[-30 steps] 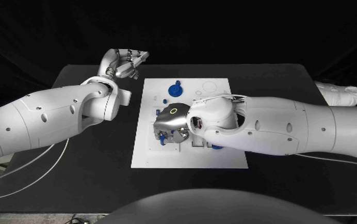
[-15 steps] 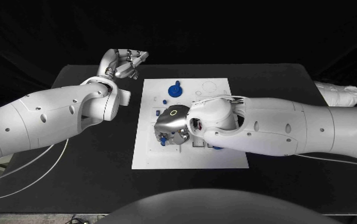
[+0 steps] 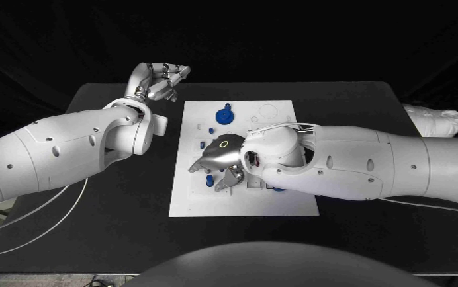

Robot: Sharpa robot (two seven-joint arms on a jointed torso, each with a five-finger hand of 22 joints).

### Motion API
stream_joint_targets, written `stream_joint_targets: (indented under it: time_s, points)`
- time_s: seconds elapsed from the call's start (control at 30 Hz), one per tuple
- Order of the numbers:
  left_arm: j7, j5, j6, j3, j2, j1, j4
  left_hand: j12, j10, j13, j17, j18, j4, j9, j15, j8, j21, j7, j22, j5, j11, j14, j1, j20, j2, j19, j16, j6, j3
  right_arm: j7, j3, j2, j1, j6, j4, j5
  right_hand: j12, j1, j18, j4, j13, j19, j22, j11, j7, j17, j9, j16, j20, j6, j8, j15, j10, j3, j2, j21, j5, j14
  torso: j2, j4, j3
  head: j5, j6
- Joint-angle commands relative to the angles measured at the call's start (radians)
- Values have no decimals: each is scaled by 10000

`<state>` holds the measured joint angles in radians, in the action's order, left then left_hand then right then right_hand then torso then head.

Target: Assemble the parts on the task board

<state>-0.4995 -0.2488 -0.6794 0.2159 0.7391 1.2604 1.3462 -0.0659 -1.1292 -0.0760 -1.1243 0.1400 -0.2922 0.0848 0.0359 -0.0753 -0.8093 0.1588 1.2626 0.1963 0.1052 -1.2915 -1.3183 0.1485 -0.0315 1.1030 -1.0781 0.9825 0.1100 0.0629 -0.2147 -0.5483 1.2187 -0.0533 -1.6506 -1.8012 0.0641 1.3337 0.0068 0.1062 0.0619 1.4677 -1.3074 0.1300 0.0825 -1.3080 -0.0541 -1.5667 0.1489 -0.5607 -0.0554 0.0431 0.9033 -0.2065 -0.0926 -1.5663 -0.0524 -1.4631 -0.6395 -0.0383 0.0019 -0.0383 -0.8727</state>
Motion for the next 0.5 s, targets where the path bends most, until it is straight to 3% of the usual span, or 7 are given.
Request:
stream_joint_targets:
  time_s: [0.03, 0.13, 0.2, 0.3, 0.43, 0.5]
  points:
    - [-127, -41, 143, -8, -30, 6, 17, -58, 31, -17, 13, 29, 12, 16, 6, -33, 67, -6, 0, 36, -27, -55, -13, -17, -48, 65, 56, -35, 64, -26, 0, -70, -5, 945, -32, 153, 4, -146, -68, 47, 16, 1031, -2634, -11, 35, -2627, -37, -41, 70, -97, -7, 29, -108, 145, -1, -45, 47, -1077, -11, -5, 3, 26, 1]
    - [-127, -41, 149, -8, -40, 6, 22, -58, 31, -17, 13, 29, 12, 16, 6, -33, 67, -6, 0, 36, -27, -55, -13, -17, -48, 65, 56, -35, 64, -31, 1, -285, -2, 1723, -108, 777, 76, -194, -68, 77, 39, 1031, -2634, -57, 190, -2627, -119, -41, 44, -616, -123, -9, 22, 264, 60, -45, 47, -1077, 0, 3, 2, 64, 1]
    - [-126, -41, 152, -8, -54, 6, 15, -58, 31, -17, 13, 29, 12, 16, 6, -33, 67, -6, 0, 36, -27, -55, -13, -17, -48, 65, 56, -35, 64, -42, 4, -569, 45, 2366, -213, 1523, 210, -183, -68, 78, 73, 1031, -2634, -129, 440, -2627, -289, -41, 1, -1751, -381, -63, 294, 350, 161, -45, 44, -1077, 15, -4, -3, 68, 1]
    - [-125, -41, 156, -8, -75, 6, -7, -58, 31, -17, 13, 29, 12, 16, 6, -33, 67, -6, 0, 36, -27, -55, -13, -17, -48, 65, 56, -35, 64, -99, 7, -985, 200, 3039, -349, 2809, 439, -172, -68, 91, 141, 1031, -2634, -178, 655, -2627, -394, -41, -34, -2186, -579, -92, 732, 410, 279, -45, 44, -1077, 24, 9, -6, 84, 1]
    - [-133, -41, 171, -7, -117, -1, -47, -58, 31, -17, 13, 29, 12, 16, 6, -33, 67, -6, 0, 36, -27, -55, -13, -17, -48, 65, 56, -35, 64, -169, 7, -1746, 572, 3467, -606, 5287, 912, -194, -68, 184, 298, 1031, -2634, -120, 835, -2627, -515, -41, 80, -2654, -794, 106, 1545, 459, 560, -45, 28, -1077, 18, 14, 1, 68, 1]
    - [-136, -41, 178, -7, -153, -12, -78, -58, 31, -17, 13, 29, 12, 16, 6, -33, 67, -6, 0, 36, -27, -55, -13, -17, -48, 65, 56, -35, 64, -97, 6, -2182, 790, 3521, -755, 6572, 1168, -235, -68, 257, 398, 1031, -2634, -148, 876, -2627, -527, -41, 112, -2664, -785, 114, 1904, 509, 669, -45, 23, -1077, 22, 12, -4, 26, 1]
